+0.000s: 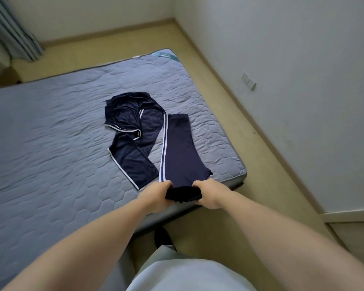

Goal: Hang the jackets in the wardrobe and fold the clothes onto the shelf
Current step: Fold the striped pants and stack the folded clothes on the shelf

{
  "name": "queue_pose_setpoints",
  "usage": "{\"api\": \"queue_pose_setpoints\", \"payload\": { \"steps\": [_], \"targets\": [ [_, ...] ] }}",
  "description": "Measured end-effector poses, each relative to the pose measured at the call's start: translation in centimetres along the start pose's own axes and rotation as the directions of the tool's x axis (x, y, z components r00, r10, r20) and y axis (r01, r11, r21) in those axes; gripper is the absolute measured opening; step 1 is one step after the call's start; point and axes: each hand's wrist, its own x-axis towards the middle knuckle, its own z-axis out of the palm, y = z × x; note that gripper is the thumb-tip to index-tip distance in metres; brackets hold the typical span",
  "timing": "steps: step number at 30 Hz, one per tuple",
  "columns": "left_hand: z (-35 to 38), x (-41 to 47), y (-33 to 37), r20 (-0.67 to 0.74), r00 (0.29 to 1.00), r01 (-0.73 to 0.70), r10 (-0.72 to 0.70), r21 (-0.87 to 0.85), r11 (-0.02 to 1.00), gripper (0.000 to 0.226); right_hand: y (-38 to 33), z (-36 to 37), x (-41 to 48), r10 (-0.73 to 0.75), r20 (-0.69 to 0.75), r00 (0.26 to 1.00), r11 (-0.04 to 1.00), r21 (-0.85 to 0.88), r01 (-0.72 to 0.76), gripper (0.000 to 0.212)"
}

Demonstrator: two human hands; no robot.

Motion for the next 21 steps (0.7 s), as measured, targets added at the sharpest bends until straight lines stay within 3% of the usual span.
{"api": "queue_pose_setpoints", "payload": {
  "steps": [5, 11, 21],
  "targets": [
    [3.1, -4.5, 1.8, -0.114, 0.993, -0.044, 0.044, 0.002, 0.999, 0.038, 0.7, 2.8, -5.1, -0.052, -0.022, 0.998, 0.999, 0.001, 0.052, 0.037],
    [5.3, -9.1, 5.2, -0.147, 0.988, -0.044, 0.046, 0.011, 0.999, 0.033, 2.2, 5.2, -10.7, -0.144, -0.09, 0.986, 0.989, 0.009, 0.145, 0.031],
    [4.8, -11.4, 6.7, -0.042, 0.996, 0.072, -0.074, -0.051, 0.996, 0.041, 2.4, 3.7, -12.9, -0.237, -0.054, 0.97, 0.969, 0.056, 0.239, 0.027]
  ]
}}
